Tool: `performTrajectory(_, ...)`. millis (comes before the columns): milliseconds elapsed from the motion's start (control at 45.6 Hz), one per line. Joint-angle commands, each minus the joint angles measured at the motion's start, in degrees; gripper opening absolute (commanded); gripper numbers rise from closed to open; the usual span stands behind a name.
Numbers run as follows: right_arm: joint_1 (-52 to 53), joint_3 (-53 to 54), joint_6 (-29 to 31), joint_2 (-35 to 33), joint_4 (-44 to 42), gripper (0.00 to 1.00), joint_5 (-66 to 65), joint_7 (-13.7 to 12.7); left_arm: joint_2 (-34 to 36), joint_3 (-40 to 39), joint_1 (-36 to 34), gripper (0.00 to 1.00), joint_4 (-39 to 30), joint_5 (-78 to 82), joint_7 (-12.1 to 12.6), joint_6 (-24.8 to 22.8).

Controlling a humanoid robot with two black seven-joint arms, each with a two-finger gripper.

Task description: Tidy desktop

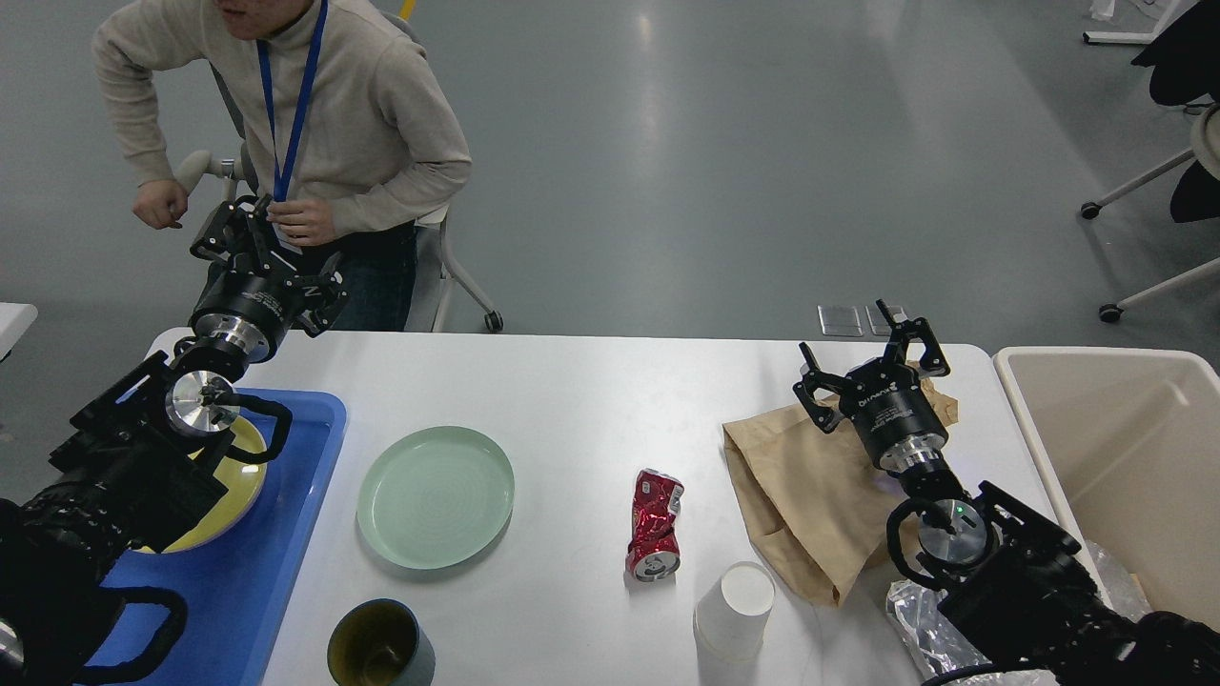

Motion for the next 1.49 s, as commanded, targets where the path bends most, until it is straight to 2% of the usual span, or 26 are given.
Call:
performTrajectory(0, 0.02, 0.0, 0.0, 0.0, 0.0, 1.0, 0.02, 0.0, -0.14, -0.29, -0.03, 0.97, -0.15, 0.01, -0.02, -0.01)
performTrajectory(526, 0.02, 0.0, 0.0, 0.0, 0.0, 1.0, -0.06, 0.0, -2.07, 0.59, -0.2, 0.97, -0.15, 0.45, 0.16, 0.08)
performTrajectory(658, 0.02, 0.0, 0.0, 0.0, 0.0, 1.0, 0.02, 0.0, -1.28, 2.07, -0.2, 0.97, -0.85, 0.45, 0.68, -1.15)
performTrajectory(724, 0.02, 0.0, 0.0, 0.0, 0.0, 1.0, 0.02, 0.0, -1.11, 6.46, -0.99, 0.97, -0.85, 0.63, 0.95, -3.79)
performTrajectory(833, 0.02, 0.0, 0.0, 0.0, 0.0, 1.0, 0.02, 0.0, 1.17, 17.0, -4.68, 0.97, -0.59, 0.72, 1.12, -3.79)
performTrajectory(921, -0.06, 0.0, 0.0, 0.0, 0.0, 1.0, 0.02, 0.0, 3.9, 29.56, -7.84, 0.97, -0.59, 0.72, 1.03, -3.88)
performTrajectory(1096, 0.02, 0.0, 0.0, 0.0, 0.0, 1.0, -0.06, 0.0, 4.26, 57.77, -14.61, 0.97, -0.68, 0.72, 1.03, -4.32)
performTrajectory(1272, 0.02, 0.0, 0.0, 0.0, 0.0, 1.0, -0.06, 0.0, 3.47, 79.04, -19.79, 0.97, -0.68, 0.8, 1.03, -4.41)
performTrajectory(1469, 0.02, 0.0, 0.0, 0.0, 0.0, 1.0, 0.02, 0.0, 2.76, 86.62, -23.93, 0.97, -0.85, 1.07, 1.03, -4.58)
